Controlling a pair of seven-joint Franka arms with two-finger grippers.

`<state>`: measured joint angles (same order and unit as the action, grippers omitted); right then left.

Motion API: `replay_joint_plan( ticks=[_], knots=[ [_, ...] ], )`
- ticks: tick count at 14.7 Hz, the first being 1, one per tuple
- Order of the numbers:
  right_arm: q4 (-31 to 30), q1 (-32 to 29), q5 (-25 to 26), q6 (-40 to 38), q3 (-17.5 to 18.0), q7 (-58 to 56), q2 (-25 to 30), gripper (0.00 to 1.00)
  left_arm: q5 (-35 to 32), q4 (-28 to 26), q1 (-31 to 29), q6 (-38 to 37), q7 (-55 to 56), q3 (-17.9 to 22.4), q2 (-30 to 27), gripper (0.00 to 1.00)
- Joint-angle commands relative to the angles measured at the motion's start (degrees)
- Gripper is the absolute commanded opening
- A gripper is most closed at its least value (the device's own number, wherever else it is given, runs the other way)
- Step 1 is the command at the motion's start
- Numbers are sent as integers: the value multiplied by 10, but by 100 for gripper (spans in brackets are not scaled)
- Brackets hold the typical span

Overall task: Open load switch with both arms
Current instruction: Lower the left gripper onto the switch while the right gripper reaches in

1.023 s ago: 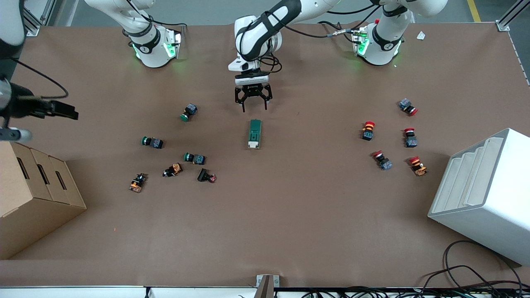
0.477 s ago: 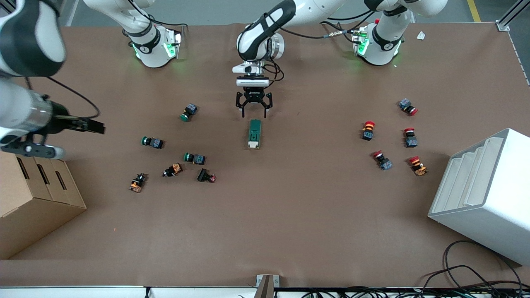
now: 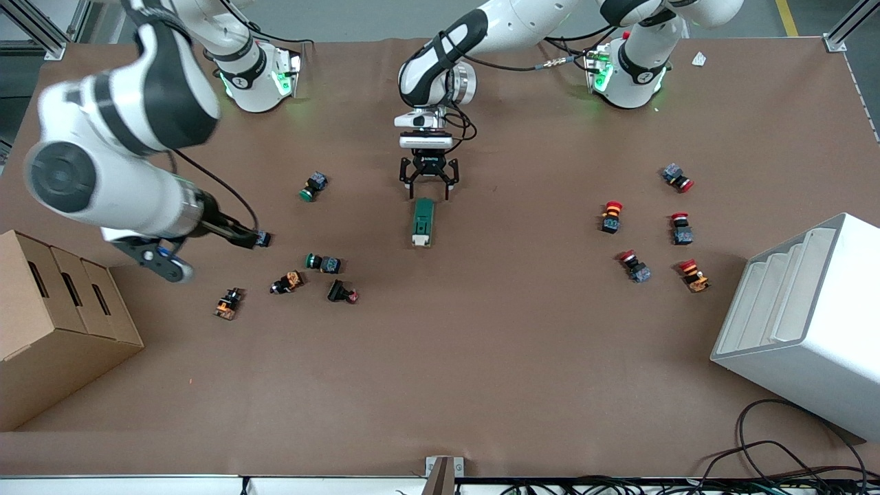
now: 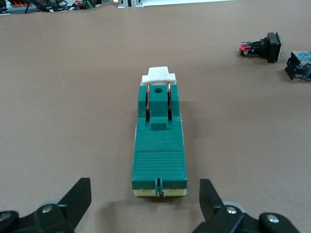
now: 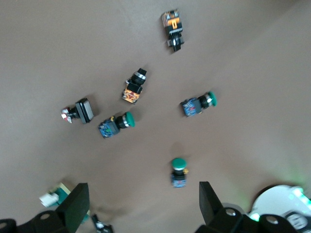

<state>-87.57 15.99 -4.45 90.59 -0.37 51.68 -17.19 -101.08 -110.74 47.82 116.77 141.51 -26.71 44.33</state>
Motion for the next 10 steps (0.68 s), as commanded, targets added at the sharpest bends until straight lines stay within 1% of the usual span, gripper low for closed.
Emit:
replay_joint_plan(
  ticks=[1, 7, 10],
  knots=[
    [7, 47, -11, 29, -3, 117, -36, 100, -45, -5, -3, -11, 52, -1, 8, 99],
    [9, 148, -13, 145, -3, 397, -131, 100, -52, 7, 0, -19, 54, 4, 19, 99],
    [13, 173, -14, 197, -2, 518, -181, 100, -61, 14, 0, -19, 54, 6, 30, 99]
  ],
)
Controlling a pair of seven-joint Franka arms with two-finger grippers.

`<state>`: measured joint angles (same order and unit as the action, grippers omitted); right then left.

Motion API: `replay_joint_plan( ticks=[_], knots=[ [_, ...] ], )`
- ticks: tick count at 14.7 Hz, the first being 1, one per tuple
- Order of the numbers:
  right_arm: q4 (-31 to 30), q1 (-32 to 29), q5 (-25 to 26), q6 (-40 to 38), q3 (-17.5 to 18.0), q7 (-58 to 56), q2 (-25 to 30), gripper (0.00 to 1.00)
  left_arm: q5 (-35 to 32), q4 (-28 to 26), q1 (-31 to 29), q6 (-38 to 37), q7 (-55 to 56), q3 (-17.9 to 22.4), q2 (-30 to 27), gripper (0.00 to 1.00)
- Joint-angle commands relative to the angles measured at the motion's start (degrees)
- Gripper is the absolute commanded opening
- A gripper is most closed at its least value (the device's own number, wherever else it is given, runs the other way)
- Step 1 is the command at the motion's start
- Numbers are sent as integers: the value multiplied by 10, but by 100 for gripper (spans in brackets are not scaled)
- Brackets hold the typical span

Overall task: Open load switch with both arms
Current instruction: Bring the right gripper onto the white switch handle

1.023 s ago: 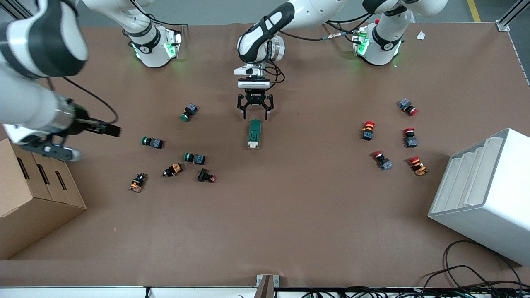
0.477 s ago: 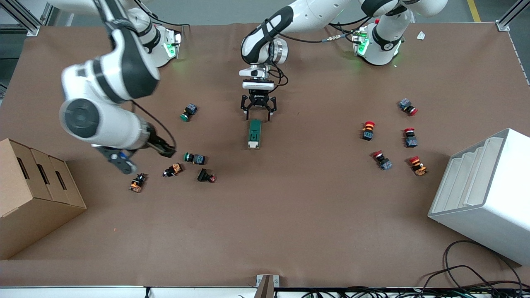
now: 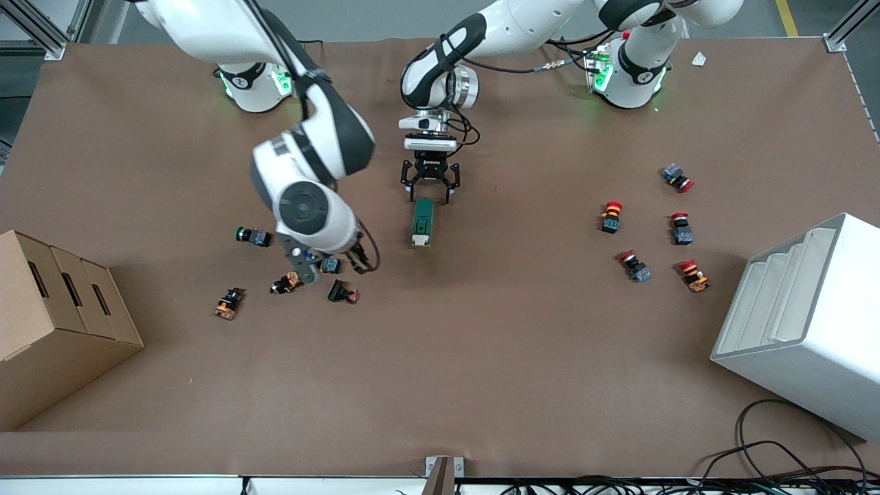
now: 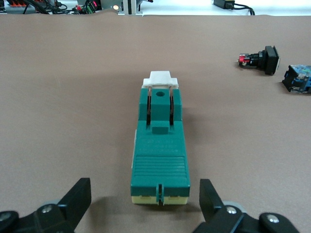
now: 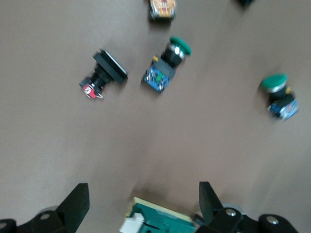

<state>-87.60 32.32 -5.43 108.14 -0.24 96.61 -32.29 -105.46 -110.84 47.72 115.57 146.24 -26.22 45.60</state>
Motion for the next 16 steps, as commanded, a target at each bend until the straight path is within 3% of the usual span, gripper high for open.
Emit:
replay_joint_plan(
  ticks=[1, 3, 6, 10, 16],
  knots=[
    [13, 24, -4, 45, -4, 110, -44, 100, -19, 23, 1, -8, 7, 2, 19, 99],
    [13, 40, -5, 73, -3, 155, -65, 100, -21, 29, 3, -7, -1, 2, 26, 99],
    [14, 44, -69, 89, -3, 175, -87, 100, -26, 30, 9, -8, -3, 2, 29, 99],
    [15, 57, -105, 88, 2, 176, -106, 100, -26, 30, 31, -34, 0, 6, 36, 99],
    [15, 86, -131, 88, 2, 176, -119, 100, -26, 26, 35, -47, 4, 6, 41, 99]
  ],
)
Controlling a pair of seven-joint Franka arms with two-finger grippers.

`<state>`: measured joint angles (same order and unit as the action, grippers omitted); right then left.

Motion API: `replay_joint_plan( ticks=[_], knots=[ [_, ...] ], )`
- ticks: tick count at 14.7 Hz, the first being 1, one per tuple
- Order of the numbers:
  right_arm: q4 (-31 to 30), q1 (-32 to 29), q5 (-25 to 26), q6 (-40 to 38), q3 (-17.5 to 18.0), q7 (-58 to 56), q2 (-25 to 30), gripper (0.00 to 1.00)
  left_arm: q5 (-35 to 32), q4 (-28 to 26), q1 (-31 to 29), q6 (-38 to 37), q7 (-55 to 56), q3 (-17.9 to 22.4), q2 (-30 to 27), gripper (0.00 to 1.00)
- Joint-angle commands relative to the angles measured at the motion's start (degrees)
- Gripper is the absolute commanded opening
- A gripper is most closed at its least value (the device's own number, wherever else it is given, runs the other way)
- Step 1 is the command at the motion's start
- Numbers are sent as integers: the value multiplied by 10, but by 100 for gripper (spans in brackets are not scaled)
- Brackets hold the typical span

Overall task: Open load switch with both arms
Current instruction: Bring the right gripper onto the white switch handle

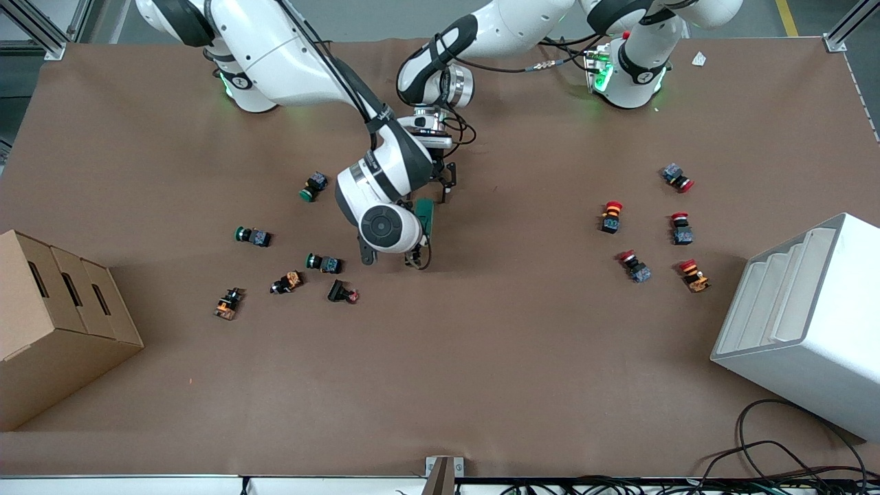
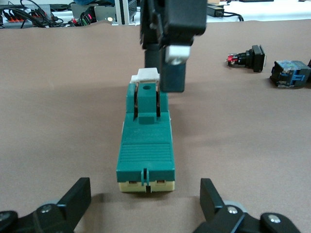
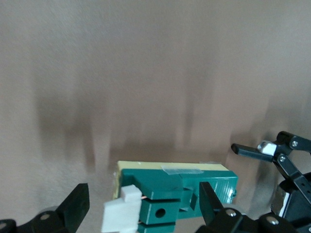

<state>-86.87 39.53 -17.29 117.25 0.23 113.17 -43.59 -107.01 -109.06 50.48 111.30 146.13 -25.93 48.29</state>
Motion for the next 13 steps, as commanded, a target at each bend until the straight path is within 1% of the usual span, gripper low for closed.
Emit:
replay_joint_plan(
  ticks=[1, 4, 13],
  knots=[
    [7, 14, -13, -6, -2, 10, -5, 100, -11, 10, 8, -5, 5, 4, 15, 99],
    [7, 15, -13, -13, -1, 13, -3, 100, -12, 10, 8, -5, 2, 4, 19, 99],
    [81, 17, -13, -155, -1, 12, -1, 100, -12, 12, 9, -5, -1, 4, 22, 99]
  ],
)
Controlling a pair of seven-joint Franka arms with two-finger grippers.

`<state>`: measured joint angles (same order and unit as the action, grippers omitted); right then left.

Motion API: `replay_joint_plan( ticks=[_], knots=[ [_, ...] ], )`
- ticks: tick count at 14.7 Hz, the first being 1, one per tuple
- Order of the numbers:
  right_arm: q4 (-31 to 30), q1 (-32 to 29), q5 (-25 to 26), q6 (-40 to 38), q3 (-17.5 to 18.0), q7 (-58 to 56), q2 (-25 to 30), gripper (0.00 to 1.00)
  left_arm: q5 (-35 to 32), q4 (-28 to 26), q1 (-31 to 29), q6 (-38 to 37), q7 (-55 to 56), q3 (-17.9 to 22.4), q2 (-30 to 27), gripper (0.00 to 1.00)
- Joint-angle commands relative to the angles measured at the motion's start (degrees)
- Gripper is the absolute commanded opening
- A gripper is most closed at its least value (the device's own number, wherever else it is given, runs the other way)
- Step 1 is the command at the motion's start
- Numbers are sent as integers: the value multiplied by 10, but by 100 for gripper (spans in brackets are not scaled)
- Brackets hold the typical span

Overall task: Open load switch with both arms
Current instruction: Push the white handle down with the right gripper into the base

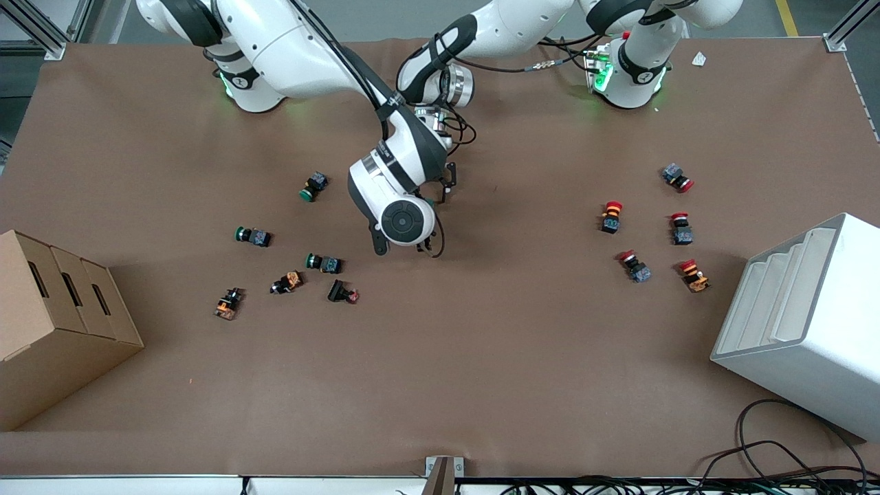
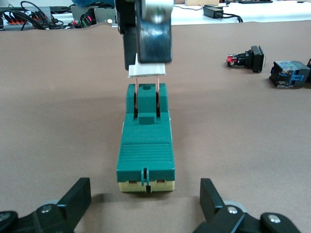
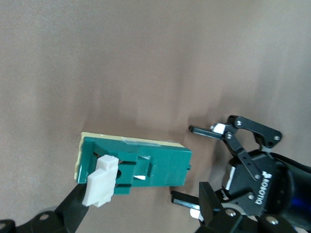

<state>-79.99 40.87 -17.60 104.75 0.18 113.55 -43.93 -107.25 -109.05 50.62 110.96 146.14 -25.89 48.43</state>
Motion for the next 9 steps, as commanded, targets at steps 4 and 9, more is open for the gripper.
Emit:
replay_joint_plan(
  ticks=[4, 9],
  knots=[
    [37, 4, -9, -97, -1, 7, 5, 100, -9, 10, 7, -1, 0, 3, 20, 99],
    [32, 23, -3, -110, -2, 5, 6, 100, -9, 10, 6, -1, 0, 3, 18, 99]
  ],
)
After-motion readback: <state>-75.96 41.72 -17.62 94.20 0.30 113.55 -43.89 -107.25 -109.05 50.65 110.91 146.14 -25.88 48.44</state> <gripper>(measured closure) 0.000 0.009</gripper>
